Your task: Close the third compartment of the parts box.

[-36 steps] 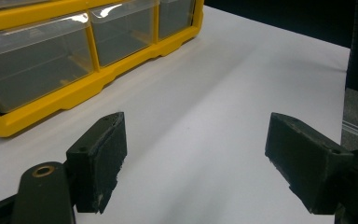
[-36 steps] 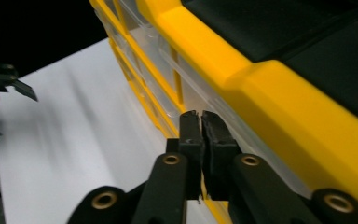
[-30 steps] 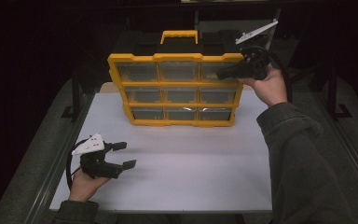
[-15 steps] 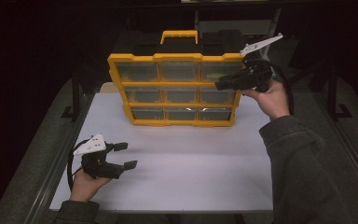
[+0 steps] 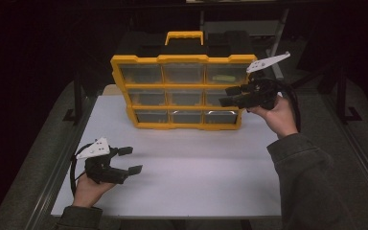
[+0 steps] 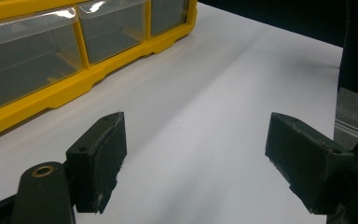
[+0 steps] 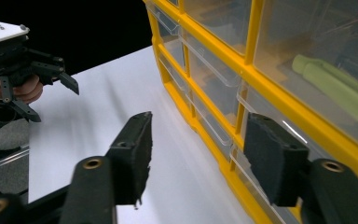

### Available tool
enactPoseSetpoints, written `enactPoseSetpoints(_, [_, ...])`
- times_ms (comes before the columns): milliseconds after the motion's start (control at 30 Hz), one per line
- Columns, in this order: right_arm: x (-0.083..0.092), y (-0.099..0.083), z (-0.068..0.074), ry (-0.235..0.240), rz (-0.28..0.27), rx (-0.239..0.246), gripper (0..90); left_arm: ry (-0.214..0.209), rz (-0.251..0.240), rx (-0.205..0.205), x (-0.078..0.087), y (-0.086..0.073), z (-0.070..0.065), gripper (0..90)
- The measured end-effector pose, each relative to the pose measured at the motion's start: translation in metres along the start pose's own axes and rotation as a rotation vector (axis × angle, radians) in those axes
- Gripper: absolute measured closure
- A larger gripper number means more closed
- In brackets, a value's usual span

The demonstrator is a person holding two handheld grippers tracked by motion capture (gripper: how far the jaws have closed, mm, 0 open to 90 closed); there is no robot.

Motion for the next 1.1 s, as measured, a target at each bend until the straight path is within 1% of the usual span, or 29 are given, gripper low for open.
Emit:
enactPoseSetpoints(100, [-0.002,-0.004,0.001,-0.002,0.003,-0.010,34.1,0.000,0.003,-0.003,0.000,0.000,0.000,20.3])
enactPoseSetpoints(233, [-0.004,-0.008,0.004,0.002,-0.011,-0.020,29.9,-0.001,0.001,-0.003,0.001,0.000,0.001,20.2])
enactPoseSetpoints(267, [-0.005,-0.008,0.005,-0.004,-0.017,-0.017,29.7,-0.003,-0.001,0.005,0.001,0.000,0.001,20.0])
enactPoseSetpoints(300, [-0.005,-0.009,0.006,-0.004,-0.021,-0.016,29.0,-0.004,0.000,0.003,0.001,0.000,0.001,19.9])
enactPoseSetpoints(333, [-0.006,-0.011,0.007,-0.010,-0.016,-0.012,27.6,-0.004,0.001,0.011,0.000,0.000,0.001,19.7])
enactPoseSetpoints(467, [-0.008,-0.017,0.009,-0.034,-0.009,0.002,26.2,-0.002,0.006,0.017,0.000,-0.001,0.001,18.5])
enactPoseSetpoints(567, [-0.008,-0.023,0.011,-0.036,-0.015,-0.009,24.6,0.000,0.009,0.013,0.000,-0.001,0.001,18.2])
enactPoseSetpoints(633, [-0.009,-0.028,0.011,-0.043,-0.023,-0.016,21.4,0.002,0.011,0.010,-0.001,-0.002,0.002,18.1])
enactPoseSetpoints(700, [-0.009,-0.033,0.012,-0.052,-0.025,-0.024,21.5,0.002,0.015,0.009,-0.001,-0.002,0.002,17.9])
enactPoseSetpoints(733, [-0.009,-0.036,0.011,-0.057,-0.029,-0.020,21.4,0.001,0.014,0.014,-0.002,-0.002,0.002,17.8])
enactPoseSetpoints(833, [-0.011,-0.044,0.012,-0.058,-0.023,-0.035,19.3,0.004,0.017,0.016,-0.002,-0.003,0.002,17.7])
enactPoseSetpoints(867, [-0.012,-0.047,0.013,-0.058,-0.022,-0.040,18.8,0.007,0.015,0.009,-0.002,-0.003,0.003,17.7])
enactPoseSetpoints(900, [-0.013,-0.049,0.013,-0.058,-0.020,-0.046,17.9,0.008,0.009,0.011,-0.002,-0.002,0.003,17.7])
enactPoseSetpoints(933, [-0.013,-0.051,0.012,-0.062,-0.018,-0.041,17.3,0.010,0.011,0.014,-0.001,-0.003,0.004,17.7])
enactPoseSetpoints(1033, [-0.013,-0.056,0.012,-0.066,-0.029,-0.052,15.8,0.014,0.011,0.020,-0.001,-0.004,0.005,17.6])
enactPoseSetpoints(1100, [-0.012,-0.058,0.011,-0.071,-0.031,-0.061,15.2,0.014,0.013,0.011,-0.001,-0.004,0.006,17.5])
Point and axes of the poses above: each handheld gripper's, and its own axes: x roughly backward along the jaws, y roughly out of its top, z roughly to its left, the point moved 9 cm from there along -x, roughly forward along the jaws, and after that the axes turned 7 degrees about x, right-handed, at the moved point
